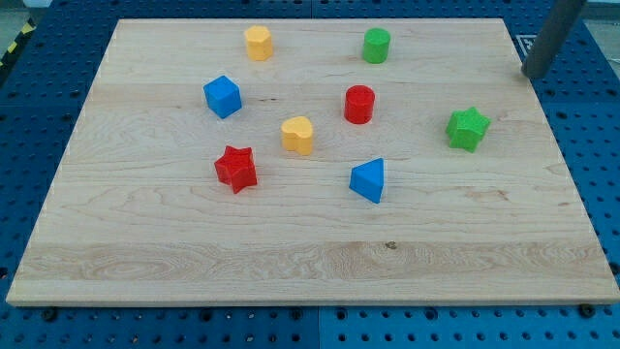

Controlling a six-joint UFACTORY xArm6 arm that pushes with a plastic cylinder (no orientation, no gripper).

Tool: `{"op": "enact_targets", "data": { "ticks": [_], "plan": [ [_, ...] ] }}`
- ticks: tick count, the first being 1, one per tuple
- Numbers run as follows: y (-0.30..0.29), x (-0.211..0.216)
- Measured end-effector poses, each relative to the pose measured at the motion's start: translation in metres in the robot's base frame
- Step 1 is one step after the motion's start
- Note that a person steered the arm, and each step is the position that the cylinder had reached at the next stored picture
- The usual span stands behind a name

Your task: Push the yellow hexagon to the top left of the board

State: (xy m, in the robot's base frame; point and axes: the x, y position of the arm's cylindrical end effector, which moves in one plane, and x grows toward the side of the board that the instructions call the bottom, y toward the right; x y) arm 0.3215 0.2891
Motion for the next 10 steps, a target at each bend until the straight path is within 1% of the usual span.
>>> {"op": "enact_targets", "data": {
  "ticks": [1, 2, 3, 4, 5, 6, 7, 8, 9, 10],
  "plan": [
    [-0.056, 0.018],
    [-0.128, 0.019],
    [-0.190, 0.016],
    [-0.238, -0.007],
    [-0.247, -0.044],
    [-0.248, -0.044],
    [-0.289, -0.044],
    [-0.313, -0.044],
    [-0.313, -0.065],
    [-0.313, -0.072]
  ]
}}
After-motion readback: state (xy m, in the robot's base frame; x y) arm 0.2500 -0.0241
